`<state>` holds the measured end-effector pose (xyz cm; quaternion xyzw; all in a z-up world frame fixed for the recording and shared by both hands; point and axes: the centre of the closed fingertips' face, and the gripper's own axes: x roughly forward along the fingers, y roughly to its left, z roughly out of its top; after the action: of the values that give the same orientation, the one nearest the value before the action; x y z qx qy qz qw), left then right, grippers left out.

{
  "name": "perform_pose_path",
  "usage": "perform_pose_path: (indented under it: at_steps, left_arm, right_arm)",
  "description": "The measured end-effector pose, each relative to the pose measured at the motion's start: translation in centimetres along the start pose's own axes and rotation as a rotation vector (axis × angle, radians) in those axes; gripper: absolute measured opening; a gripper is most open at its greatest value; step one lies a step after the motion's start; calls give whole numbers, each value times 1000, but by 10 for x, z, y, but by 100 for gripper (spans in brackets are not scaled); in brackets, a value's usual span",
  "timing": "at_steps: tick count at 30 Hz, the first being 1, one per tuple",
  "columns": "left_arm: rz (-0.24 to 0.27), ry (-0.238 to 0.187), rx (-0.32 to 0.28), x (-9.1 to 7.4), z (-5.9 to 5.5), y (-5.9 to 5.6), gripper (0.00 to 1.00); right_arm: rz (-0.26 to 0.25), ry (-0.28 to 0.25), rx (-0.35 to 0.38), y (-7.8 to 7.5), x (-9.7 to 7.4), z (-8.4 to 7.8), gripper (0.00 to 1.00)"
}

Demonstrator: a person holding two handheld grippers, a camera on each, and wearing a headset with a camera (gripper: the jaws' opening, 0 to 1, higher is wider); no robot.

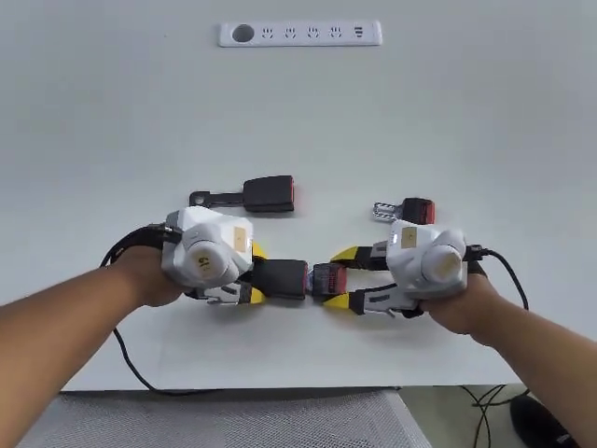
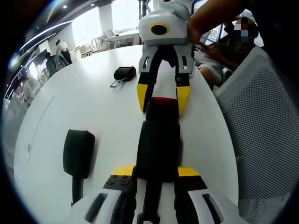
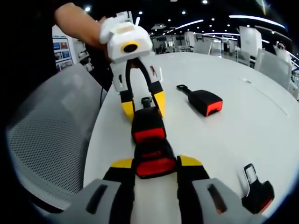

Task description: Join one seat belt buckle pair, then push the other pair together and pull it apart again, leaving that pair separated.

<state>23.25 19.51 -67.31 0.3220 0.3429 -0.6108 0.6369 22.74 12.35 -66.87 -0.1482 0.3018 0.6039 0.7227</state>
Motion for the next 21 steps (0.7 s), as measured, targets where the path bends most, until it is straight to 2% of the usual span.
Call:
perform_pose_path:
  at_steps: [15,21]
  left_arm:
    - [-5,-5,1,1,-1,-2,31]
    - [-1,-24,-12,0,-2,-3,31]
  right_arm:
    - [-13,5,-7,3,1,-2,34]
    - [-20,-23,14,4,-1,-3,33]
